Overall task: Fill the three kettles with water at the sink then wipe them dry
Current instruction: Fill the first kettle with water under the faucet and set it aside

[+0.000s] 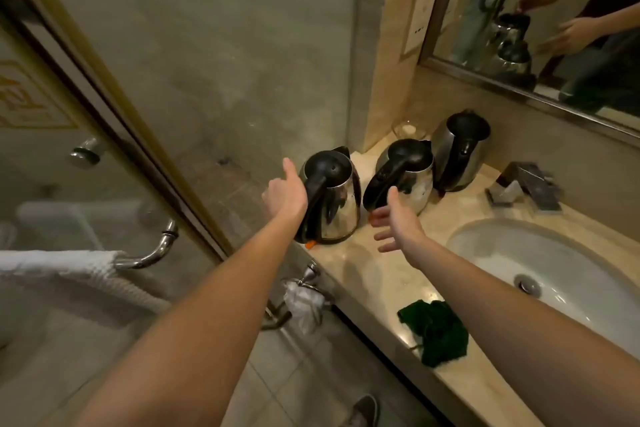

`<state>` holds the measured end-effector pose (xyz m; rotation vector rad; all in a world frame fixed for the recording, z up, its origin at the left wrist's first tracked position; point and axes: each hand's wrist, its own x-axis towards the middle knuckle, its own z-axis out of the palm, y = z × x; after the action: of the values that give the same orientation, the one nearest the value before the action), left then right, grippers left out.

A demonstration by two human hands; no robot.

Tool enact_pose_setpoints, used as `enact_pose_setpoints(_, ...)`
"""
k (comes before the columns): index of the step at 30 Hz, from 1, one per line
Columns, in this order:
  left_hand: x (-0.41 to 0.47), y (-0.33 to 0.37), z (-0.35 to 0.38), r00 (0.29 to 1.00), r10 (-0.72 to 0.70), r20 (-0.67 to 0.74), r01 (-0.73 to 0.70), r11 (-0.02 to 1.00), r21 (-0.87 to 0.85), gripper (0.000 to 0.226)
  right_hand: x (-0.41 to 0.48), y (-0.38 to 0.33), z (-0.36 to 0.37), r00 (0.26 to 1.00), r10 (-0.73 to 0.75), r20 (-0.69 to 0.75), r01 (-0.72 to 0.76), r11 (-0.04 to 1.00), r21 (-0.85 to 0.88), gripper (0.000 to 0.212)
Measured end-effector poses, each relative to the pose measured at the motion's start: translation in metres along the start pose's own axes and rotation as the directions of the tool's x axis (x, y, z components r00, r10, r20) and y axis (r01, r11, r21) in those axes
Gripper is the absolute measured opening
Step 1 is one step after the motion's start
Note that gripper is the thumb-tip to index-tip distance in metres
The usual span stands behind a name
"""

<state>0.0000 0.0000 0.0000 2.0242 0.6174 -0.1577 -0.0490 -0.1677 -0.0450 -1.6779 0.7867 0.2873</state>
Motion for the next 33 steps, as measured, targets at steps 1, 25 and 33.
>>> enact_pose_setpoints(1,0.001,0.001,0.001,1.000,-0.022,0.005,0.022,1.000,-0.003,0.072,0.002,-0.003,0.000,1.000,0.018,0.010,-0.018,1.000,0.014,0.073)
enact_pose_setpoints(25,0.029,-0.019,0.007,0.987,-0.069,0.148,0.092,0.984,-0.152,0.080,-0.012,-0.013,0.049,0.997,0.059,-0.049,-0.051,0.988,0.147,0.068)
enact_pose_setpoints(33,0.018,-0.025,-0.027,0.973,0.028,0.229,0.008,0.988,-0.153,0.077,-0.066,-0.017,0.055,0.978,-0.065,-0.198,0.085,0.992,0.094,0.061)
